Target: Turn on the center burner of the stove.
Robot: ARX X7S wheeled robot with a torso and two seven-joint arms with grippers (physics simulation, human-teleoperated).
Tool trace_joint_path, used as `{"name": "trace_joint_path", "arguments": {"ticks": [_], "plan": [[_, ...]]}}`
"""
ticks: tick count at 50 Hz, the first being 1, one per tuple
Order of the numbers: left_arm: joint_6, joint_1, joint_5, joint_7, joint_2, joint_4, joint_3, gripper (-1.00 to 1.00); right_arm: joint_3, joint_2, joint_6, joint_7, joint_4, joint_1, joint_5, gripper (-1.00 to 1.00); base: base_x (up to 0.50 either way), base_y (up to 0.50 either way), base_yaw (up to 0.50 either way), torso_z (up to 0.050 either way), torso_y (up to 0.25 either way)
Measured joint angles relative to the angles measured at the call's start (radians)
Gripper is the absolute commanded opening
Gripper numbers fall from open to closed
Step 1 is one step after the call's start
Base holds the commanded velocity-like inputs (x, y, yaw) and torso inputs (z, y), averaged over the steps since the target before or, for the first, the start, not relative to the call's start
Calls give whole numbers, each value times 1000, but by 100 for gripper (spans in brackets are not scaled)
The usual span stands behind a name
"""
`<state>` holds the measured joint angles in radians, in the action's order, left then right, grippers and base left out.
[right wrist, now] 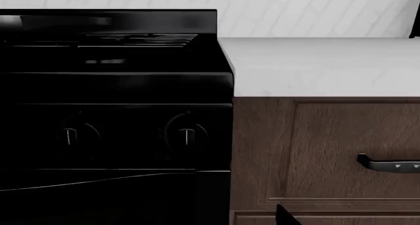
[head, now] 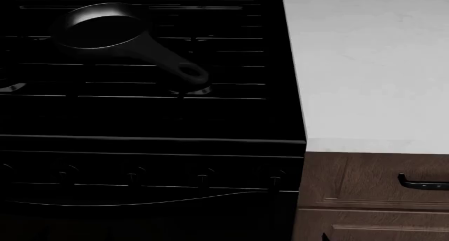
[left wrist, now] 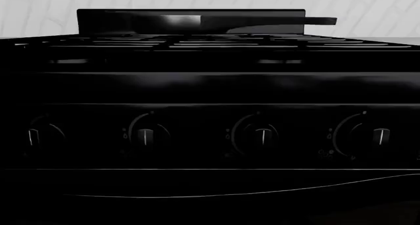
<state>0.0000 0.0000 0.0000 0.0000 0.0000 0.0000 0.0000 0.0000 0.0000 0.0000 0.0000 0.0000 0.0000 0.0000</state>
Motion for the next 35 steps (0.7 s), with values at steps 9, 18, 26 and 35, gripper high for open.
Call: {"name": "trace_joint_path", "arguments": {"ticks": [9,18,26,35], "plan": [[-1,-7,-22,-18,-18,-11,19,100,-23,13,-4,29,7,7,10,100,0,0,0,0,0],[12,-7,-39,-39,-37,-18,45,100,-47,34,-9,51,4,3,17,100,0,0,0,0,0],[19,-10,-50,-53,-51,-24,66,100,-74,54,-18,58,-3,-2,22,100,29,291,0,0,0],[25,-12,-59,-67,-67,-26,86,100,-97,70,-21,68,-6,-3,29,100,36,315,0,0,0]]}}
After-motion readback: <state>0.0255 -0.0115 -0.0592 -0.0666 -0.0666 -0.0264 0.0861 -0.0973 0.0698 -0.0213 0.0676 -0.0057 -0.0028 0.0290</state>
